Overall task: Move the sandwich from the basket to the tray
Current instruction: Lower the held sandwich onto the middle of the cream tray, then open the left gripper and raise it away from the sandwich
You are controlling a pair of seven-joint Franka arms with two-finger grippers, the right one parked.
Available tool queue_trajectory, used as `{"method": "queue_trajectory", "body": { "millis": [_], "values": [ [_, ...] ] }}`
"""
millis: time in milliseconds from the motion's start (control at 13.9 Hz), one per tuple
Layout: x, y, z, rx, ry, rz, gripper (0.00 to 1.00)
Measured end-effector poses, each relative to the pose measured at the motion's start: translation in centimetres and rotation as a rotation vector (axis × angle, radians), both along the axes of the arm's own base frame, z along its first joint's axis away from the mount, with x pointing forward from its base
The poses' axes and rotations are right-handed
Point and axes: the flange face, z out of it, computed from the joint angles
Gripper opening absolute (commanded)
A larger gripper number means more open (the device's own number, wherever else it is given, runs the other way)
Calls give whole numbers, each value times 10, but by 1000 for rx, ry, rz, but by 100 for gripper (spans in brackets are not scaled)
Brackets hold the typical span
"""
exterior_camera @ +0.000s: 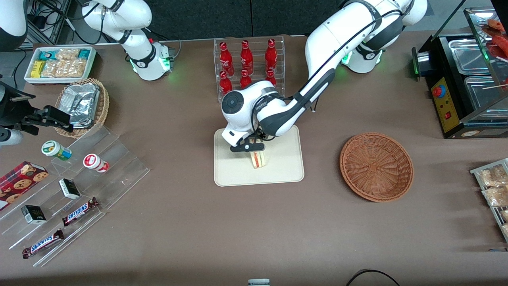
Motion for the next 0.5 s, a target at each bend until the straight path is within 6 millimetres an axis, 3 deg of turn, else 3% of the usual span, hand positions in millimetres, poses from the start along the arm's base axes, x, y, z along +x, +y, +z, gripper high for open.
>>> {"method": "queue_trajectory", "body": {
  "millis": [144,288,504],
  "values": [
    [5,3,13,2,0,15,100],
    [11,8,42,-5,18,52,100],
    [31,45,123,-10,37,144,100]
  ]
}}
